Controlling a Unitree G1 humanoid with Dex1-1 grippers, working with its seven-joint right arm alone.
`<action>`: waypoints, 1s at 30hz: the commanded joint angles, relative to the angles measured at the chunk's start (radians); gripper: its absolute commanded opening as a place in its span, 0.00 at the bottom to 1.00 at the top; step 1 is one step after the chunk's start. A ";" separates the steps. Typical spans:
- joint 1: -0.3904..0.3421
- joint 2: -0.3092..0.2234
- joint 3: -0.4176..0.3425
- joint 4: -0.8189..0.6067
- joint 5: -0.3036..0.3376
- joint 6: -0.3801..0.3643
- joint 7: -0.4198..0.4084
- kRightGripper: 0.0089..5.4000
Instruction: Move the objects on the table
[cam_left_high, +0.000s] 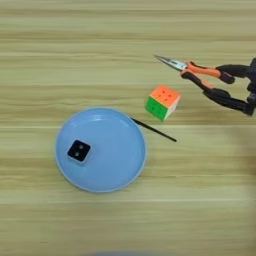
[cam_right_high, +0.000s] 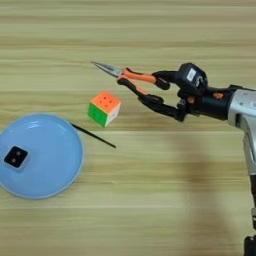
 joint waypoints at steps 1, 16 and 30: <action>-0.034 -0.083 -0.053 0.055 0.009 -0.071 -0.014 0.64; -0.102 -0.099 0.003 0.424 -0.097 -0.214 -0.060 0.64; -0.156 -0.046 0.092 0.612 -0.185 -0.258 -0.122 0.64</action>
